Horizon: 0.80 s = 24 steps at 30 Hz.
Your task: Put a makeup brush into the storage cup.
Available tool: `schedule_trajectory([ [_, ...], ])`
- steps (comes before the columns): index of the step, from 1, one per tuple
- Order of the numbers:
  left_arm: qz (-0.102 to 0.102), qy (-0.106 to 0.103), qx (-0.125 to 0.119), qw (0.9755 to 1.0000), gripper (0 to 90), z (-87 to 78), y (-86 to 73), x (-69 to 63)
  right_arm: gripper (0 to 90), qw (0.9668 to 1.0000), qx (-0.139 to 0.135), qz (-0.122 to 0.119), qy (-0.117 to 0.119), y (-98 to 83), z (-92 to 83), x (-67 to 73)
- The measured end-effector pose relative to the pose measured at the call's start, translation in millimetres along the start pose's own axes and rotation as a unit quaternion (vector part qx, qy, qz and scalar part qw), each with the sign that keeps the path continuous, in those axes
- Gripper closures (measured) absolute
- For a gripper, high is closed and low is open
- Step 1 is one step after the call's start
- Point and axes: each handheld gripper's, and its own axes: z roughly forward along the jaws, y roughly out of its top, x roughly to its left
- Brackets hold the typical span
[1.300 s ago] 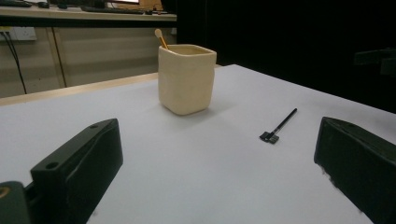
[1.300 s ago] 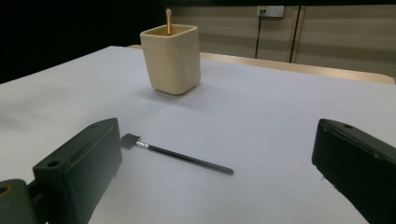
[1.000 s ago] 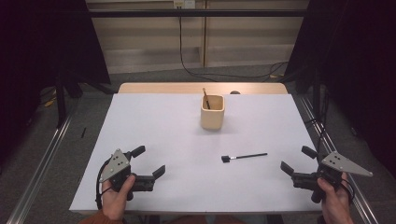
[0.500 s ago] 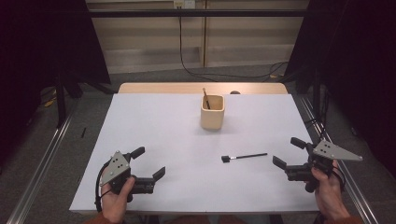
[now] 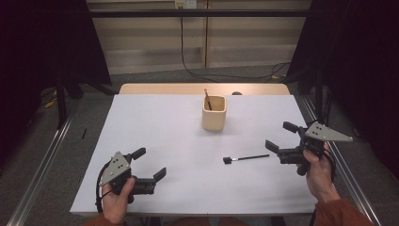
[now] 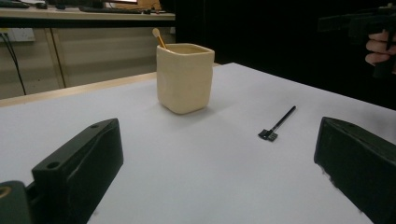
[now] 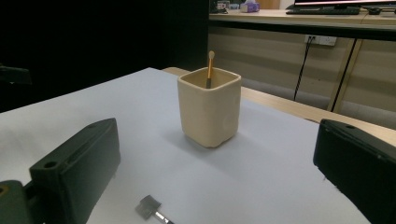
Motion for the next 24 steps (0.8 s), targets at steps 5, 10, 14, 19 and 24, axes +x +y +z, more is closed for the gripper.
schedule_trajectory([
  [5, -0.002, 0.001, 0.002, 1.0, 1.4, 1.0, -0.6, 0.7, 0.0, 1.0, 0.001, -0.005, 0.004, 9.7, 13.7, -1.2],
  [10, -0.003, 0.0, 0.001, 1.0, 1.3, 0.3, -0.5, 0.9, 0.0, 0.9998, 0.008, -0.003, 0.016, 15.9, 28.3, -3.0],
  [14, 0.002, -0.002, 0.002, 1.0, 1.3, 0.9, -0.4, 0.4, 0.0, 0.9995, 0.014, 0.0, 0.027, 17.8, 36.6, -5.0],
  [19, 0.002, -0.004, 0.006, 1.0, 1.3, 3.0, -1.5, 0.7, 0.0, 0.9988, 0.018, 0.0, 0.045, 24.0, 45.7, -5.6],
  [24, -0.005, 0.0, 0.002, 1.0, 1.2, 1.7, -1.8, 0.9, 0.0, 0.9988, 0.018, -0.005, 0.045, 28.5, 51.6, -4.6],
])
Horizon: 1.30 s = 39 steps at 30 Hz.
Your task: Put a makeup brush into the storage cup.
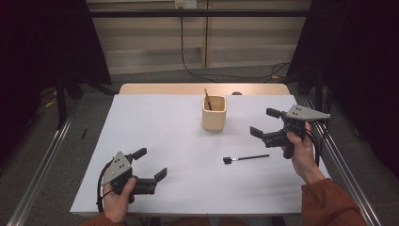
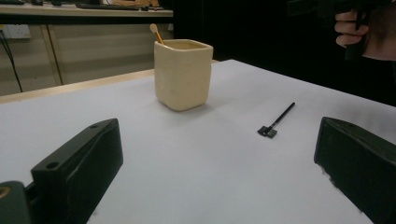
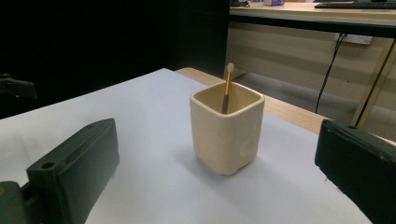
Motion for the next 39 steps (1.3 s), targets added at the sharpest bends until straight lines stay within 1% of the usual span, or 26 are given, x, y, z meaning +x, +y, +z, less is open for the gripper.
schedule_trajectory([
  [2, 0.007, 0.001, 0.004, 1.0, 1.2, 0.6, 0.1, 0.5, 0.0, 1.0, 0.003, -0.002, -0.002, 0.8, 2.0, -2.0],
  [3, 0.002, 0.002, 0.002, 1.0, 1.2, 1.6, 0.4, -0.1, 0.0, 1.0, 0.008, -0.003, -0.002, 0.9, 3.5, -3.2],
  [4, 0.003, 0.001, 0.002, 1.0, 1.2, 2.1, 0.8, 0.0, 0.0, 0.9999, 0.015, -0.008, 0.002, 0.2, 5.8, -5.2],
  [5, 0.01, 0.0, 0.004, 0.9999, 1.2, 2.2, 1.1, -0.3, 0.1, 0.9998, 0.019, -0.008, 0.005, -0.3, 6.7, -6.2],
  [7, 0.006, -0.002, 0.005, 1.0, 1.2, 2.2, 0.1, -1.2, 0.1, 0.9994, 0.03, -0.007, 0.014, -2.0, 9.5, -9.7],
  [8, 0.006, -0.003, 0.005, 1.0, 1.2, 1.9, -0.3, -0.2, 0.1, 0.9993, 0.034, -0.01, 0.014, -3.0, 10.4, -11.3],
  [10, 0.003, 0.0, 0.004, 1.0, 1.2, 0.3, -0.3, 1.0, 0.0, 0.9988, 0.044, -0.014, 0.019, -5.1, 11.8, -14.0],
  [12, 0.001, 0.004, 0.003, 1.0, 1.2, -1.3, -0.4, 1.9, 0.0, 0.9984, 0.05, -0.021, 0.018, -6.3, 12.2, -15.2],
  [13, -0.003, 0.004, 0.001, 1.0, 1.2, -1.7, -0.7, 1.8, 0.4, 0.9981, 0.054, -0.025, 0.016, -6.6, 12.5, -15.3],
  [16, -0.009, 0.001, 0.0, 1.0, 1.2, -3.4, -0.5, 2.3, 0.5, 0.9957, 0.082, -0.033, 0.026, -5.7, 12.4, -15.0],
  [17, -0.006, 0.003, -0.001, 1.0, 1.2, -4.1, -0.1, 2.3, 0.3, 0.9947, 0.092, -0.034, 0.03, -5.1, 12.6, -14.6],
  [18, -0.007, 0.006, -0.002, 1.0, 1.2, -4.5, -0.1, 2.4, 0.9, 0.9929, 0.107, -0.036, 0.036, -4.5, 13.3, -14.6],
  [21, -0.011, 0.005, -0.001, 0.9999, 1.2, -5.1, -0.9, 3.5, 5.6, 0.9889, 0.14, -0.041, 0.03, -4.9, 16.0, -13.2],
  [23, -0.015, 0.0, -0.003, 0.9999, 1.2, -5.2, -0.9, 3.1, 7.1, 0.9864, 0.158, -0.037, 0.027, -6.9, 18.4, -13.5],
  [25, -0.005, -0.003, -0.001, 1.0, 1.2, -5.3, 0.1, 1.2, 7.4, 0.9848, 0.166, -0.038, 0.034, -8.1, 18.4, -16.0],
  [26, -0.004, -0.007, -0.001, 1.0, 1.2, -4.8, 0.1, 0.7, 7.8, 0.9842, 0.17, -0.036, 0.036, -8.4, 18.3, -17.1],
  [27, -0.007, -0.007, 0.001, 1.0, 1.3, -4.3, -0.5, 0.2, 7.9, 0.9839, 0.173, -0.035, 0.031, -8.7, 18.1, -18.1],
  [29, -0.007, -0.006, 0.002, 1.0, 1.3, -4.1, -1.3, 1.4, 8.5, 0.9838, 0.173, -0.032, 0.034, -9.7, 18.0, -19.4],
  [30, -0.011, -0.004, 0.001, 0.9999, 1.3, -4.4, -1.4, 1.4, 8.5, 0.9827, 0.178, -0.033, 0.04, -10.4, 18.4, -20.0],
  [32, -0.009, -0.001, 0.003, 1.0, 1.2, -5.4, -1.0, 2.2, 11.3, 0.9791, 0.193, -0.054, 0.036, -12.3, 20.3, -19.9],
  [33, -0.01, -0.002, 0.001, 0.9999, 1.2, -5.0, -1.3, 2.3, 11.3, 0.9771, 0.202, -0.054, 0.036, -13.2, 21.1, -19.9],
  [34, -0.01, -0.002, 0.003, 0.9999, 1.3, -4.9, -1.2, 2.1, 11.2, 0.9736, 0.219, -0.051, 0.039, -13.8, 22.6, -19.5],
  [36, -0.009, -0.004, 0.004, 0.9999, 1.3, -4.1, -0.7, 2.3, 10.9, 0.9676, 0.24, -0.067, 0.039, -13.1, 23.1, -18.6],
  [37, -0.01, -0.005, 0.003, 0.9999, 1.3, -4.1, -0.1, 2.0, 10.8, 0.9657, 0.248, -0.063, 0.044, -13.1, 23.1, -18.5],
  [38, -0.011, -0.004, 0.003, 0.9999, 1.3, -4.1, -0.2, 1.6, 10.4, 0.961, 0.264, -0.062, 0.053, -13.3, 23.4, -18.7],
  [39, -0.012, -0.003, 0.002, 0.9999, 1.4, -4.0, -1.0, 2.1, 9.3, 0.9582, 0.271, -0.069, 0.059, -13.8, 23.6, -18.9],
])
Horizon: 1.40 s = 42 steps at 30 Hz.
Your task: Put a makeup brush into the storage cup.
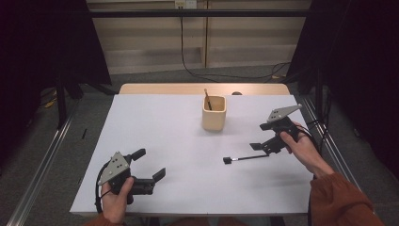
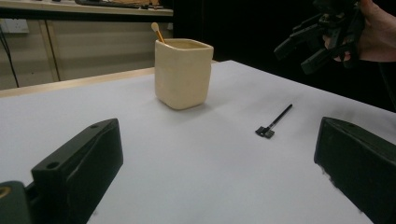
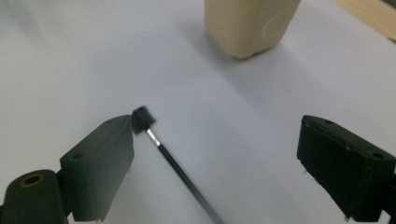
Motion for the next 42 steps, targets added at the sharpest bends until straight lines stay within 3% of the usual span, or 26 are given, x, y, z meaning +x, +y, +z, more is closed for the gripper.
schedule_trajectory([
  [5, -0.005, 0.006, 0.0, 1.0, 1.3, -1.4, -0.5, 2.4, 3.6, 0.9979, 0.06, -0.004, 0.024, 0.0, 4.0, -3.8],
  [9, -0.003, 0.005, 0.001, 1.0, 1.3, -1.6, -0.6, 2.2, 7.1, 0.9945, 0.095, -0.022, 0.039, -1.6, 9.8, -2.9],
  [16, -0.004, 0.0, 0.003, 1.0, 1.3, -1.3, -1.0, 2.3, 8.7, 0.9823, 0.173, -0.051, 0.051, -4.7, 13.2, -8.4],
  [23, -0.006, 0.003, 0.001, 1.0, 1.4, -1.6, -1.5, 3.9, 9.9, 0.9754, 0.203, -0.059, 0.064, -8.7, 15.8, -16.9],
  [29, -0.004, 0.004, 0.004, 1.0, 1.4, -1.4, -1.6, 4.0, 12.1, 0.9734, 0.203, -0.079, 0.073, -7.4, 23.4, -15.1],
  [34, -0.002, 0.008, 0.002, 1.0, 1.2, -1.2, -1.6, 4.1, 25.2, 0.9684, 0.202, -0.119, 0.086, -0.6, 30.1, -7.2],
  [42, 0.001, 0.007, 0.004, 1.0, 1.2, -0.6, -2.1, 4.2, 33.2, 0.9615, 0.214, -0.131, 0.111, 7.7, 44.2, -1.0],
])
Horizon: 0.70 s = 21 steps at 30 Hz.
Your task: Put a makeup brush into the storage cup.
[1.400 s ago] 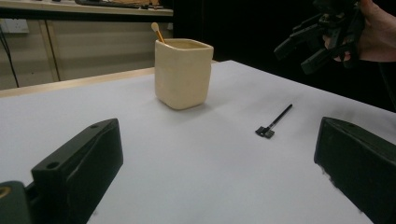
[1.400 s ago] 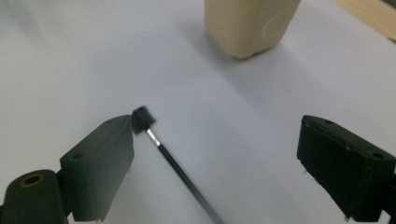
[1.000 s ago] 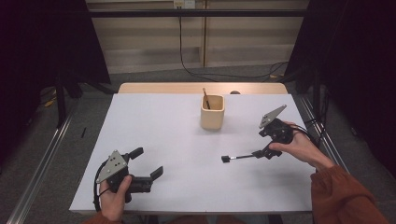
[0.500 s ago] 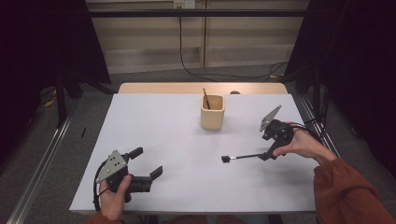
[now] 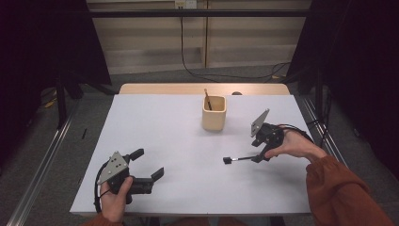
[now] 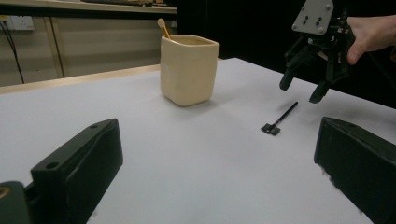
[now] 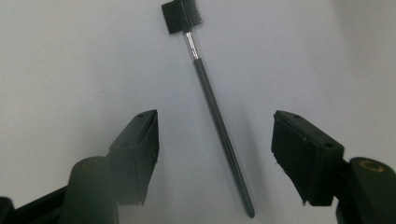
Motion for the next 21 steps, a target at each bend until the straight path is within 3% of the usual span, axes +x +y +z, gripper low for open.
schedule_trajectory([
  [3, 0.0, -0.002, 0.001, 1.0, 1.2, 0.7, -0.4, -0.9, 34.3, 1.0, 0.0, -0.006, 0.002, 5.7, 4.7, -1.5],
  [7, -0.001, -0.001, 0.002, 1.0, 1.2, 0.2, -0.8, -0.3, 23.5, 0.9999, 0.013, -0.011, 0.004, 10.8, 14.3, -1.7],
  [12, 0.003, -0.003, 0.005, 1.0, 1.2, 0.3, -0.8, -0.2, 22.3, 0.9997, 0.02, -0.007, 0.009, 13.5, 20.8, -1.2],
  [14, 0.005, -0.003, 0.007, 1.0, 1.2, 0.7, -0.8, -0.1, 26.2, 0.9998, 0.02, -0.003, 0.008, 14.4, 21.8, -2.1],
  [17, 0.004, -0.003, 0.007, 1.0, 1.2, 1.0, -1.0, -0.1, 39.7, 0.9997, 0.015, -0.011, 0.013, 17.0, 23.5, -3.2],
  [21, 0.002, -0.001, 0.006, 1.0, 1.2, 1.2, -1.4, -0.1, 48.5, 0.9996, 0.008, -0.022, 0.016, 21.7, 25.1, -4.8],
])
